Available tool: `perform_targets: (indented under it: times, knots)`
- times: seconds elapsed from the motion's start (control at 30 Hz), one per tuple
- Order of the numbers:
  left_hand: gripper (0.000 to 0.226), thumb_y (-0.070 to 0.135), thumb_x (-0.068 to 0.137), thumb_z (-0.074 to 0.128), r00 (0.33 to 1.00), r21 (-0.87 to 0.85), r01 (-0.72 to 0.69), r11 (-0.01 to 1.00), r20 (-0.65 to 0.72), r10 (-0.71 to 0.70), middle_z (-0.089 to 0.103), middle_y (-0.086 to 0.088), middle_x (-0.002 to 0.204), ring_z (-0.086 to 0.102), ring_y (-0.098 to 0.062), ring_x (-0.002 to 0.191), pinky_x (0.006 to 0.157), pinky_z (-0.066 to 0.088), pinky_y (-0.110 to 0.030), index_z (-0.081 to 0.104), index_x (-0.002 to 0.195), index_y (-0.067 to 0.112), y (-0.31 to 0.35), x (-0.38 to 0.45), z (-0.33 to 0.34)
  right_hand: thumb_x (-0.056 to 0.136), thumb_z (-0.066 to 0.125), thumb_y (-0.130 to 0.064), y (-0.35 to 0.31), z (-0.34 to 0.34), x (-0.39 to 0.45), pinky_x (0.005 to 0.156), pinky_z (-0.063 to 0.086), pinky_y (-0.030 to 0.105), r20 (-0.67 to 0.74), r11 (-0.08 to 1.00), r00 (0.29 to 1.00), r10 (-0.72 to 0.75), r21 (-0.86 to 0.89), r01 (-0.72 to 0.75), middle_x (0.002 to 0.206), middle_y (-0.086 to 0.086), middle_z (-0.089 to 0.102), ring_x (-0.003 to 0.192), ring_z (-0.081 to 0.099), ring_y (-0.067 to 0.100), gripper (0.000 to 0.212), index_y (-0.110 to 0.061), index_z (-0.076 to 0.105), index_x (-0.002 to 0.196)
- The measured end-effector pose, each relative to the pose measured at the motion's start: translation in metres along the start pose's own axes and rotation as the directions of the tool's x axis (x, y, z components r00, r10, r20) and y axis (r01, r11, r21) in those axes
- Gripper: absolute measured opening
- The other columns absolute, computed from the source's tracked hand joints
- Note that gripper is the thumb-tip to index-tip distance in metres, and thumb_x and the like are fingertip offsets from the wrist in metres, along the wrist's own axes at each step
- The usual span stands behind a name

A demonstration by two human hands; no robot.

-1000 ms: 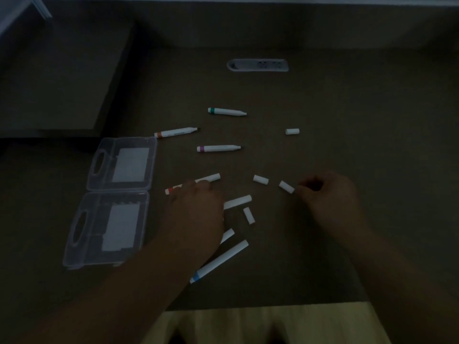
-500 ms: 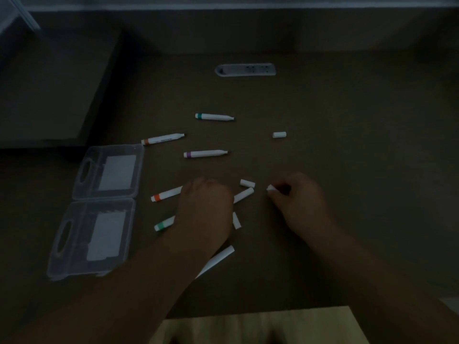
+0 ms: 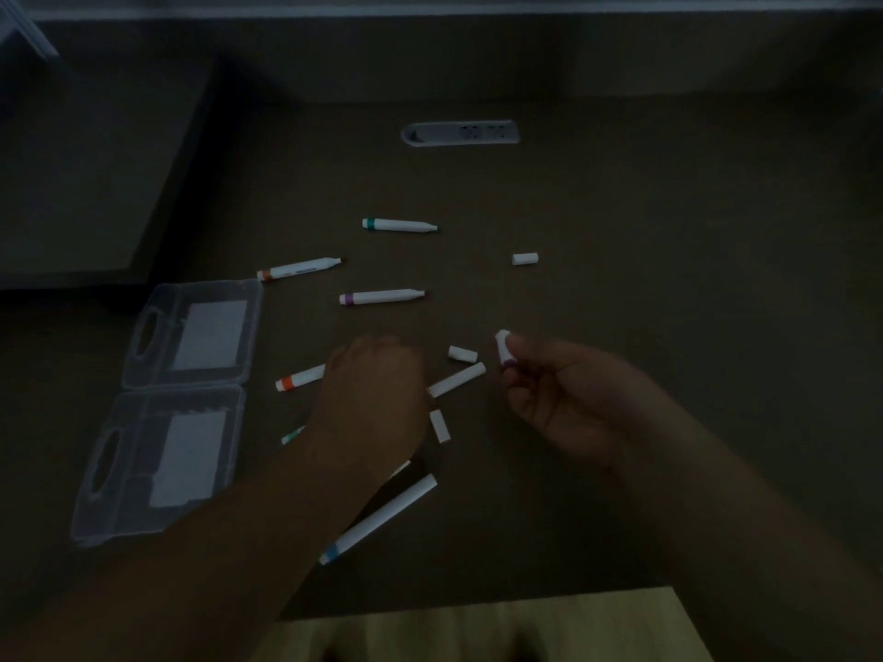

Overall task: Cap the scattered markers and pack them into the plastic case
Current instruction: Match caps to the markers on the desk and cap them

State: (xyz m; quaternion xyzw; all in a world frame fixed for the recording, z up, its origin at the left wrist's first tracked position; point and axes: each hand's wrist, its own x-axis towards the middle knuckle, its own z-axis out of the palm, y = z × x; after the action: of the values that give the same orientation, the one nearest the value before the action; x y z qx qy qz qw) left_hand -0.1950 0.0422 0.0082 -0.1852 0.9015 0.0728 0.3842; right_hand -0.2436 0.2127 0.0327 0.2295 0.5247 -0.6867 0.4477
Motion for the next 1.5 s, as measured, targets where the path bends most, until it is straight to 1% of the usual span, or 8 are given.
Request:
perform_targets:
  times: [0.17,0.33,0.6,0.7,0.87,1.27,1.37,1.5]
  knots:
    - [0.025,0.04,0.094,0.056,0.935,-0.224,0.027,0.974,-0.338,-0.104,0.061,0.0,0.096,0.059,-0.015,0.088,0.087,0.053,-0.038,0.064,0.108,0.022,-0.034,-0.007,0.01,0.085,0.067,-0.012,0.004,0.002,0.001,0.054,0.054,0.023,0.014,0.999,1.0,0.023,0.031,-0.024,0.088,0.008,0.069,0.069,0.065,0.012,0.024,-0.007,0.068,0.109]
    - [0.022,0.041,0.097,0.051,0.851,-0.175,0.023,0.984,-0.514,-0.111,0.061,0.004,0.084,0.058,-0.01,0.078,0.079,0.054,-0.035,0.065,0.094,0.025,-0.072,-0.014,0.001,0.077,0.069,-0.014,0.008,0.005,0.005,0.053,0.051,0.02,0.05,0.989,0.993,0.106,0.098,-0.11,0.079,0.005,0.068,0.066,0.061,0.01,0.033,-0.008,0.069,0.109]
    - [0.014,0.033,0.097,0.053,0.845,-0.147,0.108,0.983,-0.507,-0.169,0.06,0.002,0.088,0.058,-0.011,0.08,0.076,0.053,-0.032,0.063,0.098,0.024,-0.122,0.003,-0.011,0.067,0.066,-0.015,0.013,0.018,0.007,0.047,0.045,0.018,0.085,0.987,0.988,0.132,0.081,-0.139,0.071,0.005,0.062,0.058,0.055,0.01,0.041,-0.009,0.068,0.107]
    - [0.026,0.031,0.096,0.055,0.845,-0.153,0.006,0.988,-0.528,-0.087,0.061,-0.003,0.112,0.059,-0.016,0.101,0.091,0.051,-0.034,0.06,0.119,0.019,-0.115,0.01,-0.019,0.069,0.065,-0.015,0.013,0.024,0.007,0.051,0.045,0.018,0.092,0.984,0.985,0.143,0.093,-0.152,0.074,0.006,0.063,0.061,0.055,0.01,0.038,-0.008,0.068,0.106]
    - [0.04,0.038,0.09,0.059,0.823,-0.014,-0.172,0.985,-0.552,0.136,0.055,-0.001,0.128,0.052,-0.017,0.116,0.098,0.047,-0.04,0.056,0.127,0.025,-0.095,0.038,-0.035,0.075,0.067,-0.015,0.014,0.032,0.01,0.048,0.047,0.018,0.105,0.978,0.982,0.157,0.122,-0.169,0.075,0.005,0.063,0.062,0.055,0.009,0.033,-0.008,0.069,0.107]
    - [0.028,0.027,0.097,0.055,0.863,-0.126,-0.192,0.973,-0.493,0.107,0.056,0.0,0.116,0.053,-0.014,0.104,0.09,0.045,-0.03,0.06,0.123,0.02,-0.07,0.063,-0.038,0.085,0.067,-0.015,0.011,0.028,0.019,0.043,0.048,0.021,0.071,0.976,0.988,0.137,0.162,-0.147,0.074,0.006,0.065,0.056,0.059,0.01,0.03,-0.005,0.068,0.113]
    - [0.017,0.024,0.095,0.06,0.83,-0.492,-0.327,0.807,-0.557,-0.003,0.055,0.013,0.099,0.052,-0.002,0.084,0.07,0.04,-0.016,0.063,0.111,0.026,-0.067,0.046,-0.03,0.086,0.067,-0.016,0.009,0.029,0.017,0.044,0.049,0.02,0.066,0.978,0.988,0.143,0.143,-0.151,0.074,0.006,0.066,0.058,0.059,0.009,0.028,-0.006,0.068,0.112]
    - [0.011,0.016,0.091,0.063,0.926,-0.913,-0.338,0.228,-0.366,-0.095,0.067,0.003,0.095,0.065,-0.01,0.086,0.072,0.054,-0.027,0.066,0.098,0.024,-0.062,0.015,-0.03,0.084,0.067,-0.017,0.007,0.039,0.014,0.045,0.049,0.02,0.06,0.981,0.988,0.144,0.121,-0.151,0.075,0.006,0.065,0.058,0.059,0.01,0.026,-0.007,0.068,0.109]
